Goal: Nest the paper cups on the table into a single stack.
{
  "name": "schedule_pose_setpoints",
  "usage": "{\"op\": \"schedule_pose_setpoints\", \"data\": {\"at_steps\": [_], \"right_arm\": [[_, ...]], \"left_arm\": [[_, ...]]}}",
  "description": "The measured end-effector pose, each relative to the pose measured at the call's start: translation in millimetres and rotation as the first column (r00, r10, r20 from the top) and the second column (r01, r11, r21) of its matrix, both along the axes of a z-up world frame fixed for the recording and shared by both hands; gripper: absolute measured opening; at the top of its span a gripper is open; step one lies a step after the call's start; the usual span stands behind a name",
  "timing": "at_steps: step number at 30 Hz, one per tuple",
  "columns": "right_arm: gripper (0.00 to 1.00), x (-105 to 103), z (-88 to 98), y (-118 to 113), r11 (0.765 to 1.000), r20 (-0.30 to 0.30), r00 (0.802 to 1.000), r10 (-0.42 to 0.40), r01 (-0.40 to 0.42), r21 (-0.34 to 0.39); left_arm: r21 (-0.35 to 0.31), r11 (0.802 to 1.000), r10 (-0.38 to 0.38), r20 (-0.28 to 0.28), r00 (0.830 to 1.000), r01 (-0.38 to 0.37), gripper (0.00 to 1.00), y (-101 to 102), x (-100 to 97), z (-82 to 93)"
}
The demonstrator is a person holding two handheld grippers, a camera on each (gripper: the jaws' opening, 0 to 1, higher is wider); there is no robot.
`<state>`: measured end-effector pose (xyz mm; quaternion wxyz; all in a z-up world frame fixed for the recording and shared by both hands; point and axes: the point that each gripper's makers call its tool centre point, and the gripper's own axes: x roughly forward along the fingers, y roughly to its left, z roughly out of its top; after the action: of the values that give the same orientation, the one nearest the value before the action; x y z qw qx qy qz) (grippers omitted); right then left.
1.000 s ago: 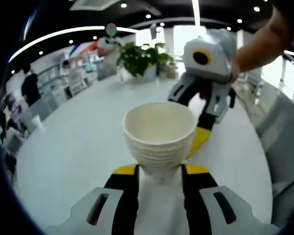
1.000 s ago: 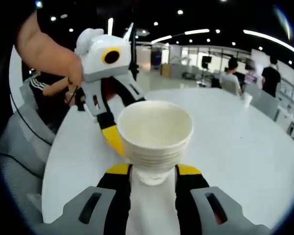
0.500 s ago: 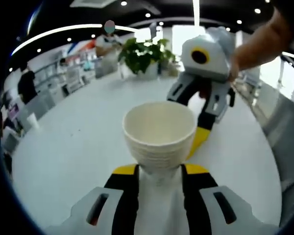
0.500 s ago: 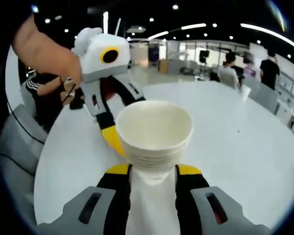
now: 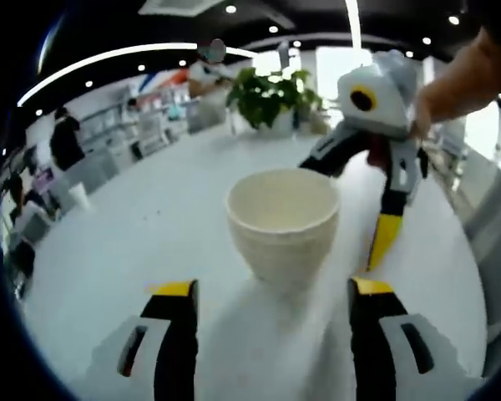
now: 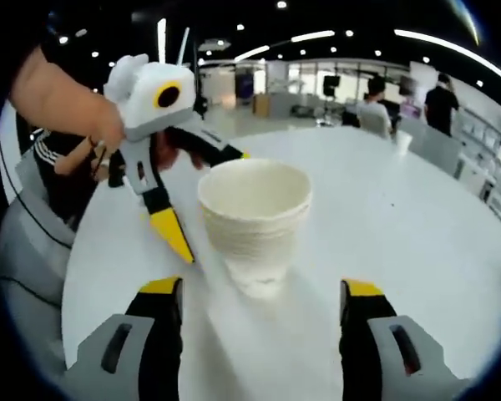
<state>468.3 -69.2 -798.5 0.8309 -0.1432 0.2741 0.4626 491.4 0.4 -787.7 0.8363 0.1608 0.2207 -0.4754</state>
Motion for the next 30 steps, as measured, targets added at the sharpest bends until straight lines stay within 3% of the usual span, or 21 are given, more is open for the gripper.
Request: {"op": "schedule_pose_setpoints", "data": {"at_steps": [2,7,12,16,22,30], "right_arm": [[0.85,-2,6.0,-7,1.000,0.008,1.000,-0.027,0.027,-0.002],[0.97,-7,28.4,-19,0.992,0.031,0.993,-0.117,0.115,0.053],[1.00,-22,48.3,-33,0.982,0.069,0.982,-0.178,0.172,0.079],[1.00,-48,50.4,-44,0.974,0.069,0.973,-0.219,0.214,0.081],[1.00,-92,60.1,-51,0.965,0.092,0.963,-0.253,0.244,0.100],[1.00,-131,69.5,-62,0.942,0.110,0.938,-0.328,0.316,0.115]], "left_arm": [[-0.017,0.999,0.037,0.006,0.999,-0.036,0.89,7,-2.2,5.6],[-0.052,0.993,0.107,0.010,0.994,-0.107,0.97,29,-17.2,20.5],[-0.108,0.968,0.229,0.036,0.973,-0.224,0.98,54,-30.2,44.1],[-0.118,0.958,0.269,0.040,0.962,-0.262,0.98,68,-57.5,53.3],[-0.190,0.927,0.341,0.066,0.938,-0.324,0.98,96,-94.9,74.0],[-0.218,0.894,0.418,0.089,0.904,-0.392,0.98,126,-132.4,90.7]]}}
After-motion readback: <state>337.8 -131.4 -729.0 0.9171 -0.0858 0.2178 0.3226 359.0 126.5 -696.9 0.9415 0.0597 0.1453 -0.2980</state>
